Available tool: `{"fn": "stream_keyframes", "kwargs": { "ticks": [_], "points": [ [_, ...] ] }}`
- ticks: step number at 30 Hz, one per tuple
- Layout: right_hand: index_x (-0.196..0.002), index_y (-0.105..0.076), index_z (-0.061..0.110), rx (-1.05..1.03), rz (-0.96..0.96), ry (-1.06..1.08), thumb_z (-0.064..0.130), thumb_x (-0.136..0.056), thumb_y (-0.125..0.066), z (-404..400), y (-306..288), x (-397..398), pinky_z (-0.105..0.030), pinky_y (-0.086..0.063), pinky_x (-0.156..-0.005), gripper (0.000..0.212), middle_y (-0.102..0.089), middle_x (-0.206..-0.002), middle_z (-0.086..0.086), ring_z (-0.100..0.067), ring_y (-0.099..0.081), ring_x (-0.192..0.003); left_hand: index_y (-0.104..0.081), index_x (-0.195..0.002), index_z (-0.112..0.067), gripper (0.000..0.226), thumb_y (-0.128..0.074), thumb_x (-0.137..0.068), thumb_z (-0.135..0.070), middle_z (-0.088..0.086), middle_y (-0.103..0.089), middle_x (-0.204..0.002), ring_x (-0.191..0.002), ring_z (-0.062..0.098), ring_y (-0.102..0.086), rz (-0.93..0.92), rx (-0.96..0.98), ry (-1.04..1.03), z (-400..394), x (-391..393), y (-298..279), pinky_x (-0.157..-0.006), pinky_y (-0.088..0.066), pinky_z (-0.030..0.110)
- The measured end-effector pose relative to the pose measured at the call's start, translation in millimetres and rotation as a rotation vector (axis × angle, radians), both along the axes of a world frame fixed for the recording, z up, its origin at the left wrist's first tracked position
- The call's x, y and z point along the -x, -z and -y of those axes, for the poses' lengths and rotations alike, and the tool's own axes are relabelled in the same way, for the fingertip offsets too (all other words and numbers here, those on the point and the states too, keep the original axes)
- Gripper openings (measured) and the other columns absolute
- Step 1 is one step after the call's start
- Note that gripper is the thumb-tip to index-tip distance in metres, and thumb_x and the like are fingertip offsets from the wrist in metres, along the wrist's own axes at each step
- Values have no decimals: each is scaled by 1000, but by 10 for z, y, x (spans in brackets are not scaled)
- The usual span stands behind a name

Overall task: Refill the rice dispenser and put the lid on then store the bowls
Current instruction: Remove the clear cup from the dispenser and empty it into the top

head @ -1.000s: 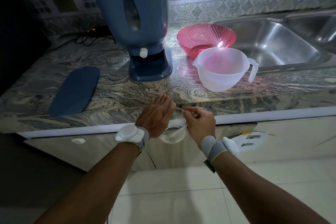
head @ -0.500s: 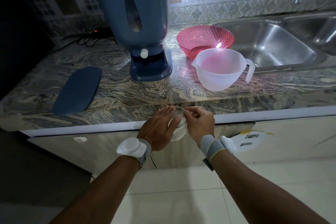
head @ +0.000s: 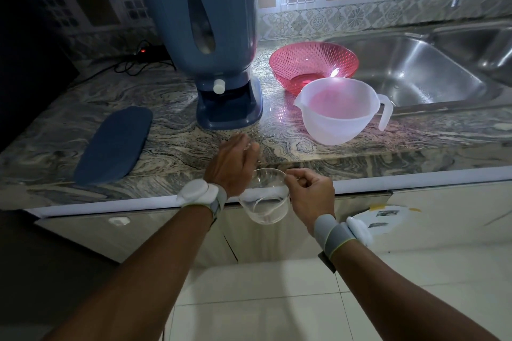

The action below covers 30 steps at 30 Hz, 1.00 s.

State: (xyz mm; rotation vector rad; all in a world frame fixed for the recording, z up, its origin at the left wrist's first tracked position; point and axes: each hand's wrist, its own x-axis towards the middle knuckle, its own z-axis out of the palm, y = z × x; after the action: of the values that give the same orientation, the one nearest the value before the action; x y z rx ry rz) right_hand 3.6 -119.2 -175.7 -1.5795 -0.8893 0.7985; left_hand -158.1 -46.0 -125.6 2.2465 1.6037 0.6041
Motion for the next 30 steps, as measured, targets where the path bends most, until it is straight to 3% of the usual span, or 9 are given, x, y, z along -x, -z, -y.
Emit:
{"fn": "stream_keyframes", "kwargs": {
  "ticks": [2, 5, 8, 13, 17, 20, 23, 30],
  "points": [
    [-87, -78, 21, -1, 7, 1, 19, -80, -73, -12, 4, -10, -36, -57, -63, 8, -61, -57, 5, -16, -59, -55, -53, -110, -13, 43, -27, -100, -45, 11, -58, -117, -117, 34, -53, -19, 6, -10, -142, -11, 13, -93, -43, 35],
    [-83, -78, 24, -10, 9, 3, 19, -80, -73, -25, 17, -23, -33, -54, -58, 7, -61, -56, 4, -12, -55, -52, -45, -136, -7, 56, -25, -101, -47, 12, -42, -148, -143, 27, -33, -60, 37, 13, -307, -25, 44, -115, -31, 42],
    [-80, -76, 27, -17, -6, 8, 18, -81, -73, -36, 33, -34, -26, -48, -54, 9, -58, -54, 5, -9, -50, -49, -45, -133, -8, 57, -23, -100, -49, 12, -43, -147, -141, 27, -34, -87, 59, -3, -403, -39, 85, -113, -32, 44],
    [-82, -76, 26, -22, -34, 1, 18, -82, -72, -33, 37, -35, -25, -50, -54, 9, -63, -58, -2, -10, -52, -50, -34, -147, -11, 63, -20, -100, -51, 10, -34, -155, -146, 24, -28, -111, 63, 7, -420, -61, 139, -119, -25, 40],
    [-85, -78, 23, -20, -23, 17, 17, -81, -73, -42, 57, -49, -24, -48, -52, 8, -63, -57, 1, -9, -52, -49, -51, -124, -7, 63, -15, -98, -52, 15, -51, -138, -133, 30, -44, -118, 54, 51, -384, -59, 127, -112, -34, 42],
    [-84, -78, 21, -14, -24, 25, 16, -81, -73, -34, 64, -30, -26, -50, -55, 8, -64, -60, -2, -10, -53, -52, -55, -115, -9, 59, -15, -99, -50, 11, -55, -129, -127, 29, -47, -136, 23, 123, -283, -61, 146, -111, -33, 39],
    [-82, -78, 22, -11, -14, 34, 17, -80, -73, -19, 49, -22, -27, -50, -56, 7, -63, -59, -2, -12, -54, -53, -38, -146, -8, 63, -16, -101, -47, 9, -34, -155, -147, 22, -26, -162, 52, 165, -175, -53, 175, -122, -16, 39],
    [-79, -76, 26, -8, -7, 41, 19, -80, -74, 20, -7, -34, -21, -47, -52, 7, -60, -53, 6, -5, -51, -46, -28, -151, -7, 59, -18, -104, -40, 8, -24, -159, -150, 16, -16, -161, 64, 219, 121, -100, 112, -124, -9, 34]
  ]
}}
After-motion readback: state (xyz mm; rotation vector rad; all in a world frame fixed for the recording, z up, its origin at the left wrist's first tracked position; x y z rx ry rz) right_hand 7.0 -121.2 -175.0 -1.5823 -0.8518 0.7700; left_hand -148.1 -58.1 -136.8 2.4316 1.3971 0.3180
